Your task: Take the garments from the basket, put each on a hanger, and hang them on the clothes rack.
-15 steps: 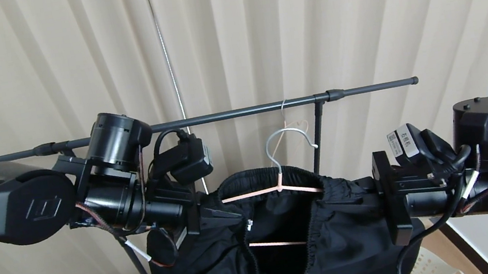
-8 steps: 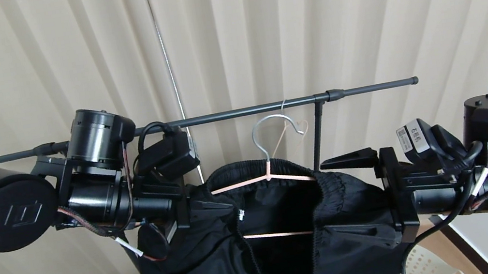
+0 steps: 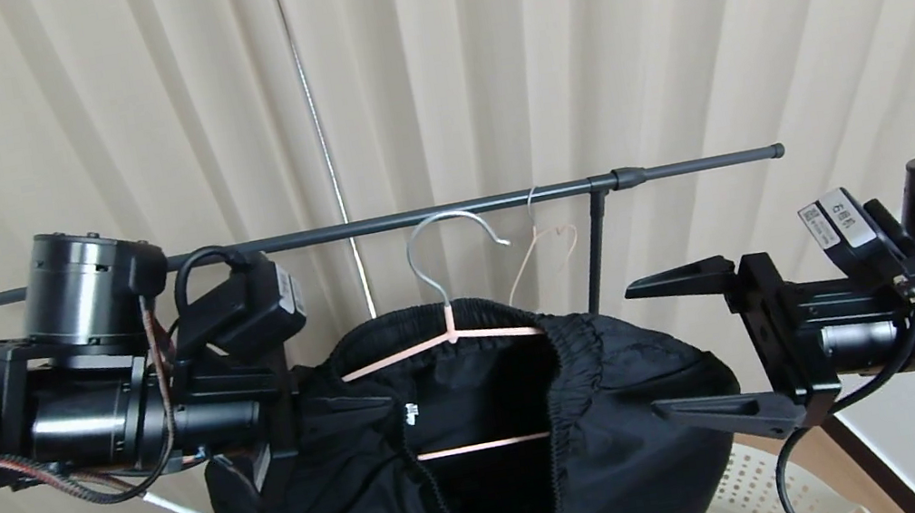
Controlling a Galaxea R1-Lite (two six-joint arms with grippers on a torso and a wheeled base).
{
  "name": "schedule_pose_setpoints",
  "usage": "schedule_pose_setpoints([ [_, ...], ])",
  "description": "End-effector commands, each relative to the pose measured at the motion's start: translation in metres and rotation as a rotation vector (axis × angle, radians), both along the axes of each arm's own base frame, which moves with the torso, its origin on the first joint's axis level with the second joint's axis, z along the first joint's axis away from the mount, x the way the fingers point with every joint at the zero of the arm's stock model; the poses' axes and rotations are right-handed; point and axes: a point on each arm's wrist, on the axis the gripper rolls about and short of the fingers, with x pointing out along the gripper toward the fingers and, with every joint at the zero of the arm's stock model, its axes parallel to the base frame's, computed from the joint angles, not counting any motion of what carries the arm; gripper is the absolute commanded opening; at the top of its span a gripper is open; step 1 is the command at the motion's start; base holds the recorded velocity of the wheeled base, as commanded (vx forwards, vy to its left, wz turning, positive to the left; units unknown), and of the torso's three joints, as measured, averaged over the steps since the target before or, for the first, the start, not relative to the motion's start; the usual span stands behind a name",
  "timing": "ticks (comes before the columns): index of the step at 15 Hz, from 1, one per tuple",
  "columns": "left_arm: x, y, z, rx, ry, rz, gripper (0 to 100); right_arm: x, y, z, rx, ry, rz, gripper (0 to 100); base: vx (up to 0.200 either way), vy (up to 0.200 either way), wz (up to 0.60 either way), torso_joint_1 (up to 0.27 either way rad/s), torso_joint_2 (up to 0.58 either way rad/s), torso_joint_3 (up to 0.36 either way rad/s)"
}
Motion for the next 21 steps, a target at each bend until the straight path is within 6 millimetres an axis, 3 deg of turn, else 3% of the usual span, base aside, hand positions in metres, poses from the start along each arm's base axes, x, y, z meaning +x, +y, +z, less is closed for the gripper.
schedule_pose_setpoints([
  [1, -0.019, 0.013, 0.009, -0.031, -0.013, 0.042, 0, 0.009, -0.008, -0.007, -0.002, 0.027, -0.015, 100, 0.0, 0.0, 0.0, 0.0, 0.0, 0.0],
  [7, -0.045, 0.029, 0.013, -0.115, -0.004, 0.132, 0, 0.035, -0.01, -0.045, -0.045, 0.09, -0.021, 100, 0.0, 0.0, 0.0, 0.0, 0.0, 0.0],
  [13, -0.044, 0.032, 0.016, -0.139, -0.01, 0.162, 0, 0.053, -0.019, -0.071, -0.084, 0.082, -0.041, 100, 0.0, 0.0, 0.0, 0.0, 0.0, 0.0],
  [18, -0.046, 0.033, 0.02, -0.154, -0.016, 0.171, 0, 0.056, -0.018, -0.078, -0.093, 0.091, -0.039, 100, 0.0, 0.0, 0.0, 0.0, 0.0, 0.0],
  [19, -0.046, 0.033, 0.021, -0.155, -0.017, 0.173, 0, 0.057, -0.018, -0.078, -0.092, 0.09, -0.039, 0, 0.0, 0.0, 0.0, 0.0, 0.0, 0.0],
  [21, -0.046, 0.034, 0.023, -0.161, -0.025, 0.176, 0, 0.061, -0.018, -0.08, -0.093, 0.093, -0.041, 0, 0.0, 0.0, 0.0, 0.0, 0.0, 0.0],
])
